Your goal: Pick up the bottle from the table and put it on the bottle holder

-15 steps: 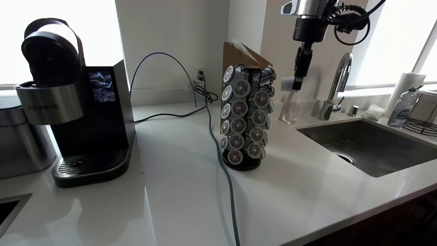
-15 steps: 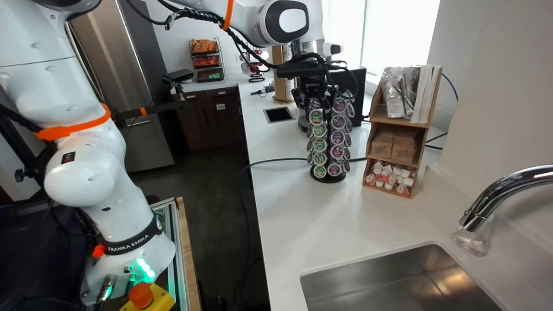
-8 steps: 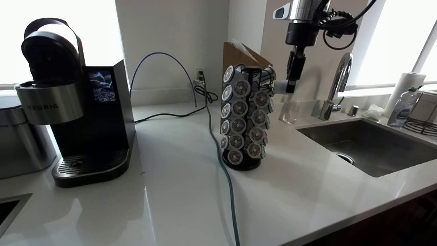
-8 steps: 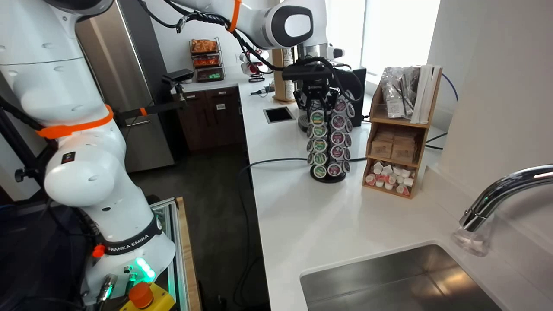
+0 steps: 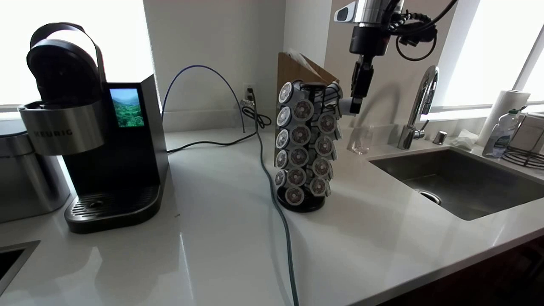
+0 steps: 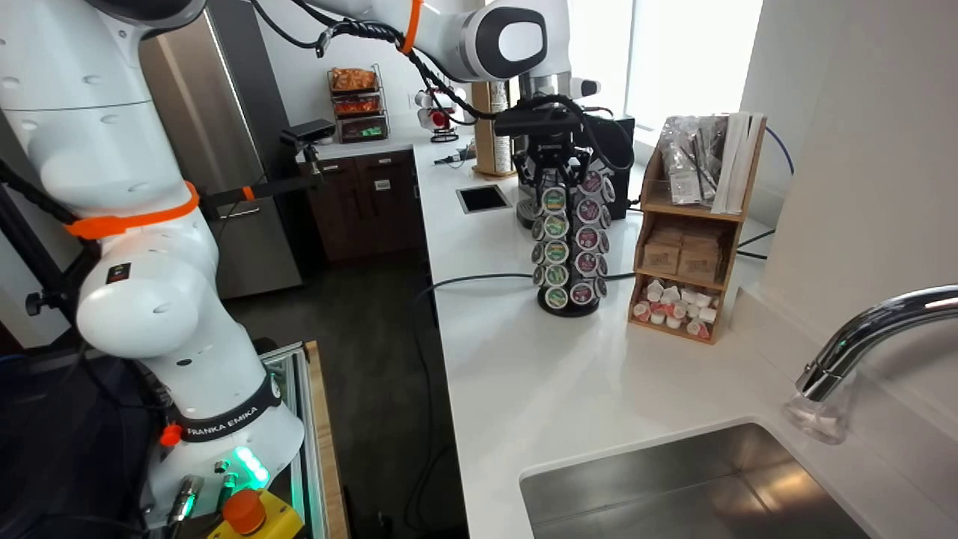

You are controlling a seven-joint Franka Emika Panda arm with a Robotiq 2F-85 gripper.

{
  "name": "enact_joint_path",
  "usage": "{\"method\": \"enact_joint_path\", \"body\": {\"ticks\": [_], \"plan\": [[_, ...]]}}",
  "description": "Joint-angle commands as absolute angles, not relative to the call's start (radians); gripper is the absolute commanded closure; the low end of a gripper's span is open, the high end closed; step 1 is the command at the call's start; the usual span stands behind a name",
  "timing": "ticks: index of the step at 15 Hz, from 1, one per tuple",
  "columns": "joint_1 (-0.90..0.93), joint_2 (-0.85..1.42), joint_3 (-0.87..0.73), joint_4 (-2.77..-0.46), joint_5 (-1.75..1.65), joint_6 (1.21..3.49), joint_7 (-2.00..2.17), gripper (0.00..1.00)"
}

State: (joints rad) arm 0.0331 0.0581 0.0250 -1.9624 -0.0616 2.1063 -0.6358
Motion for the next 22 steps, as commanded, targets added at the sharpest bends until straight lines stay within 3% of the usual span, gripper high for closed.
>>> {"method": "enact_joint_path", "body": {"ticks": [1, 10, 11, 12, 14, 16, 22], "plan": [[0.028, 0.091, 0.033, -1.924, -0.045, 2.075, -0.647, 0.71], [0.031, 0.143, 0.043, -1.868, -0.072, 2.081, -0.621, 0.71], [0.031, 0.149, 0.044, -1.862, -0.077, 2.084, -0.616, 0.37], [0.032, 0.153, 0.045, -1.856, -0.081, 2.086, -0.613, 0.20], [0.032, 0.158, 0.046, -1.850, -0.089, 2.092, -0.610, 0.07], [0.033, 0.161, 0.049, -1.848, -0.088, 2.102, -0.609, 0.00], [0.038, 0.131, 0.059, -1.829, -0.098, 1.968, -0.572, 0.00]]}}
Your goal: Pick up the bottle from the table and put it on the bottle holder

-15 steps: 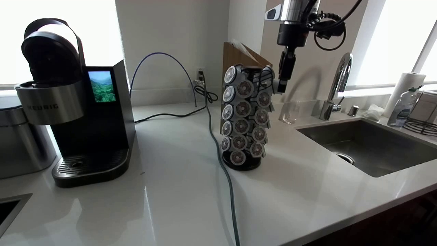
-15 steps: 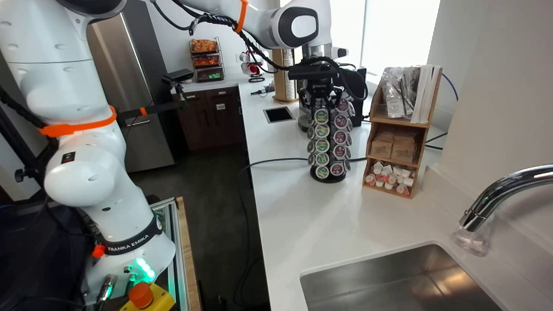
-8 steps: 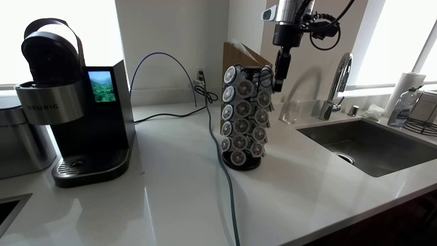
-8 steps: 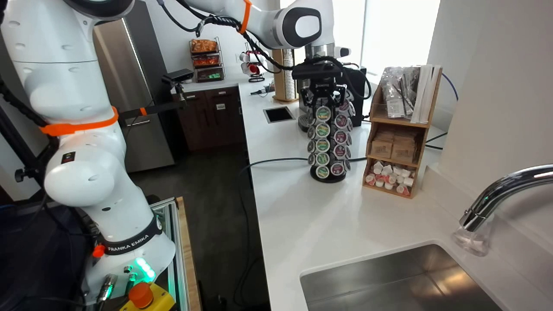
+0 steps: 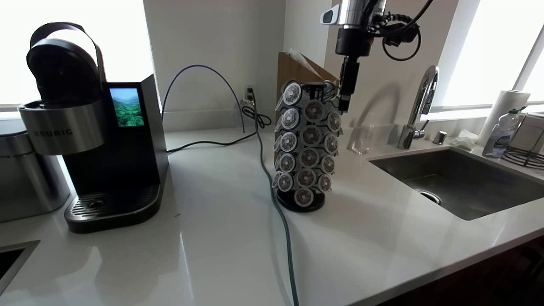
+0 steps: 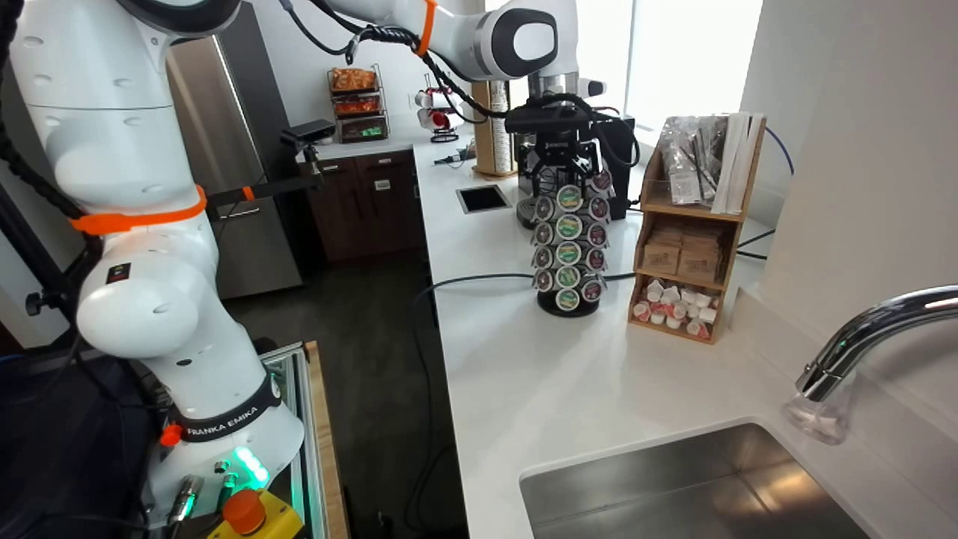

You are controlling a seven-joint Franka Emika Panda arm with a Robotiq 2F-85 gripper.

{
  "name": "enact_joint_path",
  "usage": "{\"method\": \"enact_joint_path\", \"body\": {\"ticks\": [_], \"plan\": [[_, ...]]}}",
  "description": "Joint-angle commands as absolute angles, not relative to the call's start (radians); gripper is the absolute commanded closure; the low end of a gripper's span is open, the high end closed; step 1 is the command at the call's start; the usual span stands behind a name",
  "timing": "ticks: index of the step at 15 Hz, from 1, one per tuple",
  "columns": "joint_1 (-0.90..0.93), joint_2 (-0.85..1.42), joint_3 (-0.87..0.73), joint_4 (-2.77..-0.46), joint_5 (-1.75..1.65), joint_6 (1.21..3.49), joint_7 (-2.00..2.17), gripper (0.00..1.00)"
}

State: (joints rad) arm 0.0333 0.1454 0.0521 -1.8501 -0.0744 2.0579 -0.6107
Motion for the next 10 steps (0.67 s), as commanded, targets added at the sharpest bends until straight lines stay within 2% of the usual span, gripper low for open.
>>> {"method": "enact_joint_path", "body": {"ticks": [1, 10], "plan": [[0.038, 0.118, 0.058, -1.829, -0.109, 1.938, -0.559, 0.00], [0.045, -0.034, 0.054, -1.852, -0.111, 1.666, -0.277, 0.00]]}}
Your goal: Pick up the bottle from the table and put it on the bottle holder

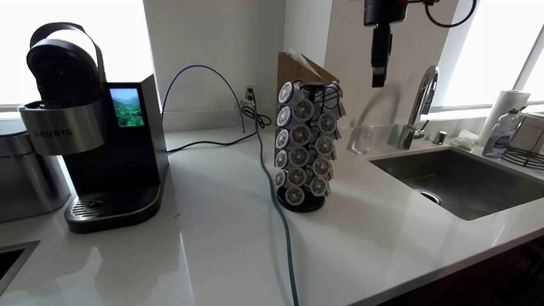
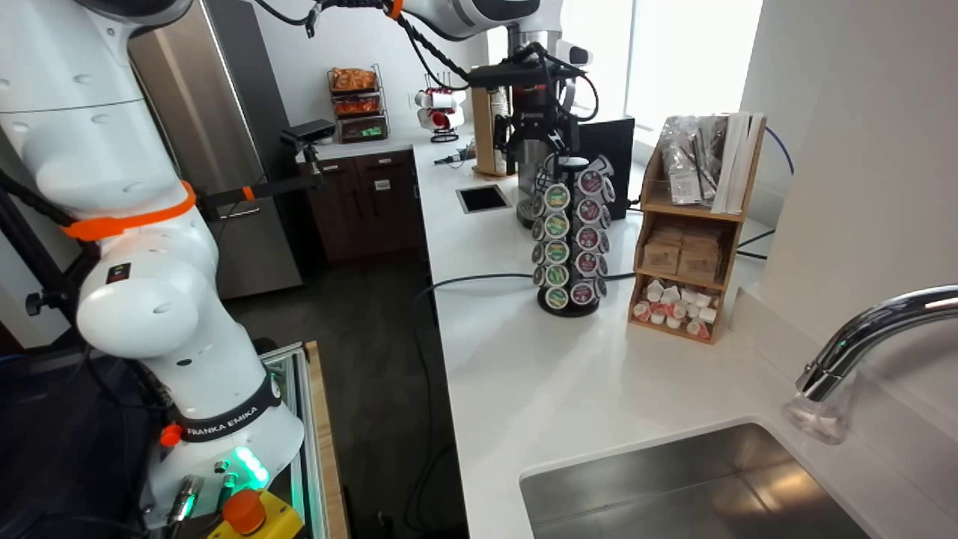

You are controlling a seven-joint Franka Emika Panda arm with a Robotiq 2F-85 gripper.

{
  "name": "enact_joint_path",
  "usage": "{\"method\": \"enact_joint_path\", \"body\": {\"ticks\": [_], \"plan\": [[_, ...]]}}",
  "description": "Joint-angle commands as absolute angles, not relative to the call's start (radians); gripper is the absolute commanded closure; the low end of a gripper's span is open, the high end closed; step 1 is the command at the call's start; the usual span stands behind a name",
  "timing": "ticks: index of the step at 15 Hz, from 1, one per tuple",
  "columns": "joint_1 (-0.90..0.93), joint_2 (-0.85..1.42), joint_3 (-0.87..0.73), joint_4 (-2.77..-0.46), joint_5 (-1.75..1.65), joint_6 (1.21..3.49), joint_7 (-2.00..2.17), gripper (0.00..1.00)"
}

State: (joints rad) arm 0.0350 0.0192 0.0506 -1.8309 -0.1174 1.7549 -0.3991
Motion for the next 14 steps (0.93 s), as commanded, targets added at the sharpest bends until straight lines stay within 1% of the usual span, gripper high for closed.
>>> {"method": "enact_joint_path", "body": {"ticks": [1, 3, 8, 9, 10, 11, 12, 14], "plan": [[0.047, -0.052, 0.057, -1.864, -0.102, 1.651, -0.234, 0.00], [0.055, -0.086, 0.067, -1.882, -0.109, 1.633, -0.137, 0.00], [0.093, -0.149, 0.134, -1.939, -0.294, 1.626, 0.131, 0.00], [0.100, -0.173, 0.140, -1.970, -0.288, 1.677, 0.128, 0.00], [0.104, -0.210, 0.138, -2.022, -0.265, 1.789, 0.119, 0.00], [0.106, -0.228, 0.138, -2.043, -0.261, 1.849, 0.116, 0.00], [0.102, -0.151, 0.140, -1.946, -0.259, 1.743, 0.102, 0.00], [0.104, -0.186, 0.143, -1.987, -0.258, 1.808, 0.104, 0.00]]}}
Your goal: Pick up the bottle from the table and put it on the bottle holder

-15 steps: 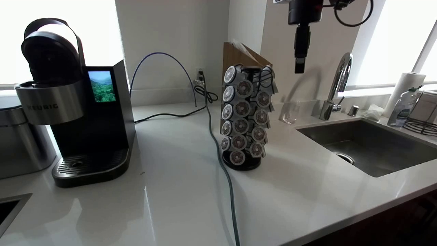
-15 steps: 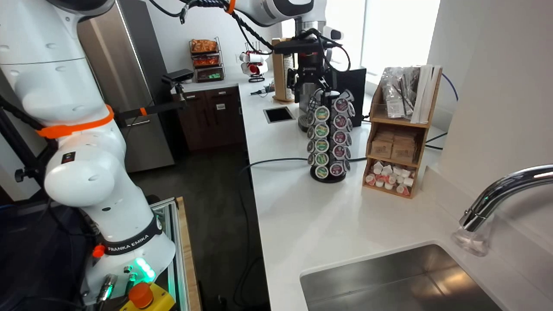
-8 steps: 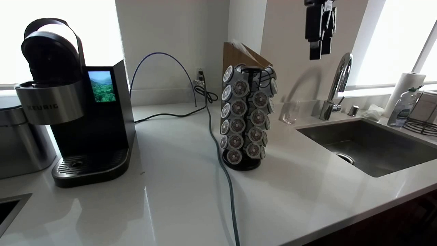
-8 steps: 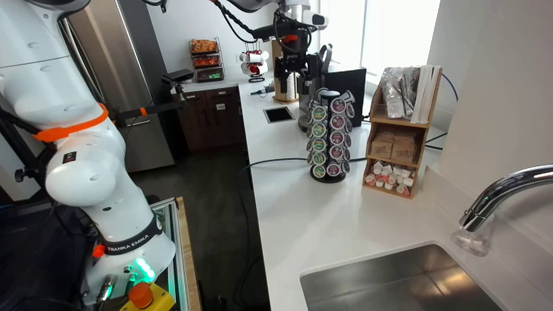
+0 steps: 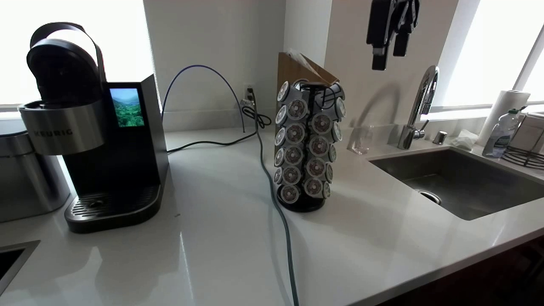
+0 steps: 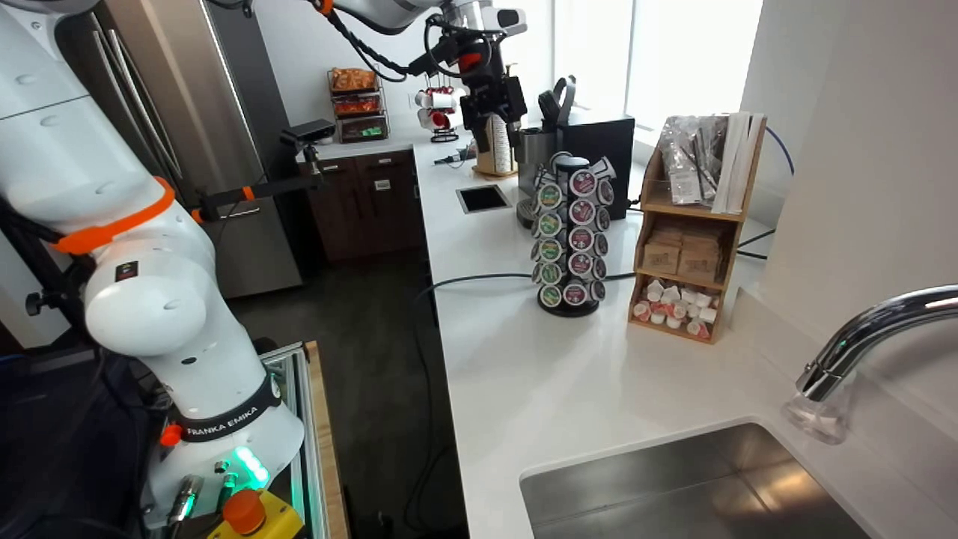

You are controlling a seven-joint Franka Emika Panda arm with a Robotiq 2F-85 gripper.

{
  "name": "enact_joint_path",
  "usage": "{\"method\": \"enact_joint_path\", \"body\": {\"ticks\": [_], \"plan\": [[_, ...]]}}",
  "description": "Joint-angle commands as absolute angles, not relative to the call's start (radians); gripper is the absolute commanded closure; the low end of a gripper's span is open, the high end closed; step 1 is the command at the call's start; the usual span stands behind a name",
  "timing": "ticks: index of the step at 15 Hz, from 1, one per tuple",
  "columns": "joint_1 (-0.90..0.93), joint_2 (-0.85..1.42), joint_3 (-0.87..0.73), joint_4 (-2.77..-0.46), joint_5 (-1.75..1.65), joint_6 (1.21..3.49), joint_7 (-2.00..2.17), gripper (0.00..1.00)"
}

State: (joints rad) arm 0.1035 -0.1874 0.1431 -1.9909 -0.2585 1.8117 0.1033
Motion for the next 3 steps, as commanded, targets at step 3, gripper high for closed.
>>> {"method": "enact_joint_path", "body": {"ticks": [3], "plan": [[0.103, -0.206, 0.142, -2.005, -0.258, 1.817, 0.103, 0.00]]}}
